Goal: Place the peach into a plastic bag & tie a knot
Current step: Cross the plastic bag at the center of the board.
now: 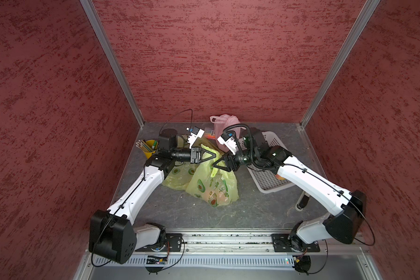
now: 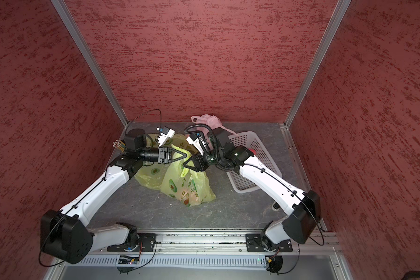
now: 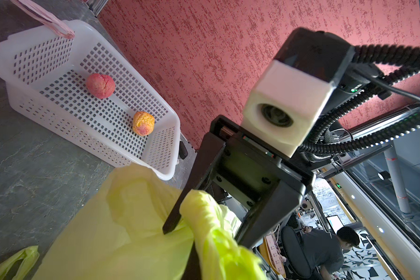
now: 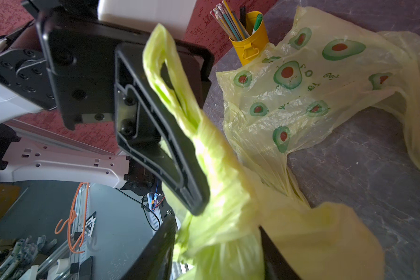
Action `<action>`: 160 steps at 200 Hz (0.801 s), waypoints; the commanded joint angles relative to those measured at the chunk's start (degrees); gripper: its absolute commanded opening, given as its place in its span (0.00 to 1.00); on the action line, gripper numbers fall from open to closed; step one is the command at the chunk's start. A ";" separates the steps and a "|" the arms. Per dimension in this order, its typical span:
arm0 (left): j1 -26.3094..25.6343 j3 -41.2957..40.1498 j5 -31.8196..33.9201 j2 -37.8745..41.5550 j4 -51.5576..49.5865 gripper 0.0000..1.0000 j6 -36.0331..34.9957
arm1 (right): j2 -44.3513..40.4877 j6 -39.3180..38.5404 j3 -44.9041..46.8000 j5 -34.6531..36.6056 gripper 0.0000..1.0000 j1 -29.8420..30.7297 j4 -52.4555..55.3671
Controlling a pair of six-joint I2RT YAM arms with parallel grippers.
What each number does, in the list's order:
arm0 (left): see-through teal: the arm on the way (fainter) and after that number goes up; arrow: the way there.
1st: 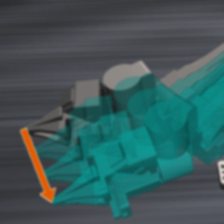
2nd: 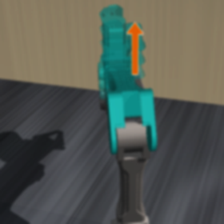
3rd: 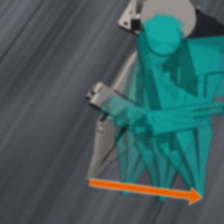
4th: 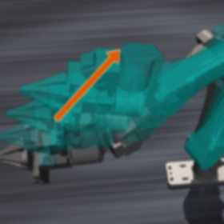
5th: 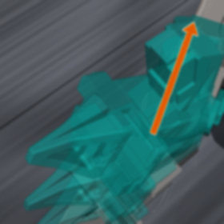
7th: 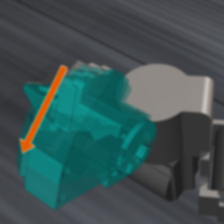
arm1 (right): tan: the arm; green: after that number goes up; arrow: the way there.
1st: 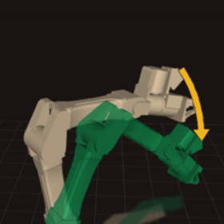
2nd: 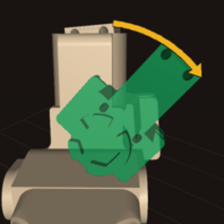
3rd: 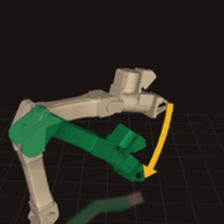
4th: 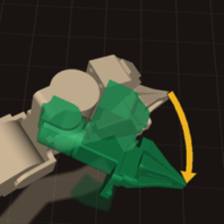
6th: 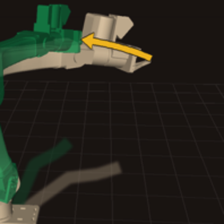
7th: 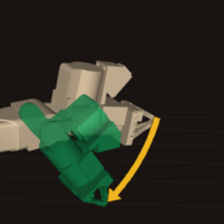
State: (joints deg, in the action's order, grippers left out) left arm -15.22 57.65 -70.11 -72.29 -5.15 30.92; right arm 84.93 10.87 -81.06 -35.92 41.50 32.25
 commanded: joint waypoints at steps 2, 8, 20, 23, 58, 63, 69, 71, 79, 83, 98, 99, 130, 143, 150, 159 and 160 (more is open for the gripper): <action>0.94 0.12 1.57 -0.60 1.79 0.00 0.61 | 1.43 0.30 0.04 -1.87 0.46 0.65 -0.32; 0.90 0.05 1.72 -0.73 1.84 0.00 0.71 | 1.65 0.60 0.09 -1.87 0.46 0.74 -0.59; 0.90 0.01 2.11 -0.96 1.96 0.00 1.03 | 2.03 1.04 0.02 -1.87 0.44 1.03 -1.21; 0.92 -0.11 2.16 -1.00 2.02 0.00 1.07 | 2.12 1.18 -0.03 -1.80 0.43 1.12 -1.48; 1.16 -0.94 3.09 -1.18 3.31 0.17 2.30 | 2.79 2.55 -0.15 -0.08 0.12 1.35 -3.50; 1.33 -1.12 3.18 -1.10 3.32 0.24 2.37 | 2.84 2.45 -0.13 0.37 0.07 1.39 -3.55; 1.59 -1.35 3.11 -1.02 3.31 0.32 2.44 | 2.75 2.38 -0.15 0.90 0.02 1.40 -3.66; 1.71 -1.43 3.06 -0.95 3.33 0.34 2.47 | 2.69 2.33 -0.15 1.04 0.01 1.40 -3.68; 2.09 -2.01 3.12 -0.64 3.32 0.45 2.32 | 2.55 2.19 -0.13 1.20 0.00 1.31 -3.64; 2.35 -2.35 2.97 -0.46 3.30 0.50 2.27 | 2.52 2.18 -0.11 1.08 0.00 1.23 -3.60; 3.25 -3.85 2.46 0.50 2.94 0.58 1.75 | 1.88 1.84 -0.11 0.22 0.00 0.77 -3.55; 3.26 -3.98 2.40 0.58 2.94 0.58 1.76 | 1.81 1.85 -0.13 0.14 0.00 0.73 -3.58; 3.47 -7.53 2.40 3.91 -0.18 0.64 -2.30 | -0.65 2.27 -0.02 -3.68 0.00 -1.26 -4.63; 2.89 -8.70 2.62 5.81 -1.36 0.65 -4.34 | -1.33 2.74 -0.19 -5.86 0.00 -1.92 -5.50; 2.47 -9.29 2.76 6.98 -1.53 0.66 -5.12 | -1.34 2.94 -0.46 -6.62 0.00 -2.15 -5.63; 2.09 -9.85 2.70 8.36 -1.84 0.66 -5.86 | -1.34 2.97 -0.91 -7.20 0.00 -2.44 -5.60; 2.02 -9.84 2.69 8.46 -1.86 0.66 -5.95 | -1.34 2.95 -0.93 -7.22 0.00 -2.46 -5.61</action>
State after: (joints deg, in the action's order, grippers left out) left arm -12.23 48.71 -67.33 -67.81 -5.61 29.52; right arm 85.91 13.32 -81.03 -38.81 39.99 29.69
